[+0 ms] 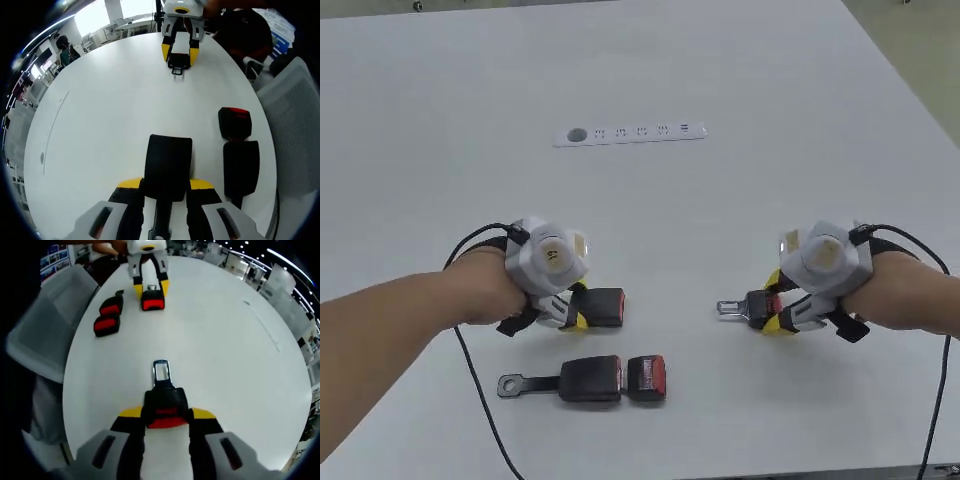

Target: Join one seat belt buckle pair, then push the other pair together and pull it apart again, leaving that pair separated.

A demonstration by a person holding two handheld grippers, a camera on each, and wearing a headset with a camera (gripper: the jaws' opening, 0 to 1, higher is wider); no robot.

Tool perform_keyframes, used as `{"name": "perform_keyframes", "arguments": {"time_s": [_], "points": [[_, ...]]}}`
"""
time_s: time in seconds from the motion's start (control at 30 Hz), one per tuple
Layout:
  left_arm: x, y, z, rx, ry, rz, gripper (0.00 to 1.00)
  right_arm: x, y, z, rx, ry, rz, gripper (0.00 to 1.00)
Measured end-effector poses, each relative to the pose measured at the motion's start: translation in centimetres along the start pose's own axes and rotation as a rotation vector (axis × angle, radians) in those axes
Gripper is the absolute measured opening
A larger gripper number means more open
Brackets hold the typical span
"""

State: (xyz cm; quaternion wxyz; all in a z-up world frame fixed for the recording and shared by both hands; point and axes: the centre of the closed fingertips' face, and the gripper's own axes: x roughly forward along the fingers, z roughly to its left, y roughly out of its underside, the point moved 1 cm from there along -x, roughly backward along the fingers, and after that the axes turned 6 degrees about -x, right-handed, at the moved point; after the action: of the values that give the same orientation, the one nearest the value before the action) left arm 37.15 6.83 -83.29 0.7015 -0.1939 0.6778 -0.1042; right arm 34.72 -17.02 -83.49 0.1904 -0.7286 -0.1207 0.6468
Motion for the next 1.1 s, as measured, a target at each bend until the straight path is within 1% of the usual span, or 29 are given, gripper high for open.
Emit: {"name": "perform_keyframes", "arguments": {"time_s": [0.13,0.27,0.4,0.53,0.6,0.63,0.8,1.1], "points": [[0.1,-0.1,0.0,-0.007,0.002,0.02,0.32,0.1,0.1,-0.1,0.004,-0.008,0.004,0.32],[0.1,0.0,-0.1,-0.005,0.0,0.043,0.32,0.0,0.0,-0.1,0.003,-0.001,0.003,0.32],[0.1,0.0,-0.1,-0.001,0.0,0.051,0.32,0.1,0.0,-0.1,0.02,0.007,-0.001,0.33],[0.1,0.0,-0.1,-0.003,0.0,0.042,0.32,0.1,-0.3,0.0,0.023,0.019,0.001,0.33],[0.1,0.1,0.0,-0.008,0.009,0.031,0.32,0.2,-0.7,0.3,0.013,0.025,0.008,0.33],[0.1,0.0,-0.1,-0.01,0.012,0.03,0.32,0.3,-0.8,0.2,0.011,0.024,0.016,0.32],[0.2,0.0,-0.1,-0.003,0.016,0.038,0.32,0.7,-1.5,0.2,0.006,0.011,0.021,0.32],[0.2,0.0,-0.2,-0.008,0.014,0.049,0.32,2.0,-3.6,-0.2,0.018,0.008,0.003,0.32]]}}
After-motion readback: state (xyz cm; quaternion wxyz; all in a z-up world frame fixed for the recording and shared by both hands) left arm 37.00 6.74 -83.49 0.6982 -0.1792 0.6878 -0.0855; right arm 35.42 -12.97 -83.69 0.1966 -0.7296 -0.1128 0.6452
